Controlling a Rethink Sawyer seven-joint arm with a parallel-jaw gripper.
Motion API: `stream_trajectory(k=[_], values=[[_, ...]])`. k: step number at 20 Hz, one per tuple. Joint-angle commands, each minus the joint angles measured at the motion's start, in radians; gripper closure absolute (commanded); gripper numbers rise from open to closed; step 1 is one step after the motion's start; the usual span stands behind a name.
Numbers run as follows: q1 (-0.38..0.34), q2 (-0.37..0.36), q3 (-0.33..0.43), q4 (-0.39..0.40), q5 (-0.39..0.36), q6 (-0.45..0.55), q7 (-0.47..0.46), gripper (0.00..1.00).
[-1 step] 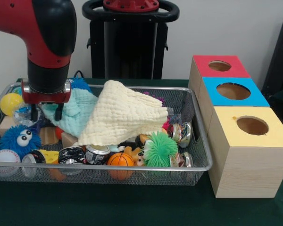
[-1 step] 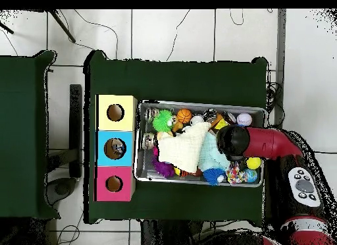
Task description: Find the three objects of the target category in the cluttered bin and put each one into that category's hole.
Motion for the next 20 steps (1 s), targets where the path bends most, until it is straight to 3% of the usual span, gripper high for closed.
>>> stream_trajectory(k=[1, 5, 14, 20], values=[[-0.020, 0.010, 0.040, 0.076, -0.117, 0.004, -0.162, 0.00], [-0.035, -0.021, 0.039, 0.089, -0.155, 0.009, -0.187, 0.00], [-0.019, -0.008, 0.006, 0.077, -0.244, 0.038, -0.181, 0.00], [-0.008, 0.024, -0.007, 0.052, -0.308, -0.006, -0.138, 0.00]])
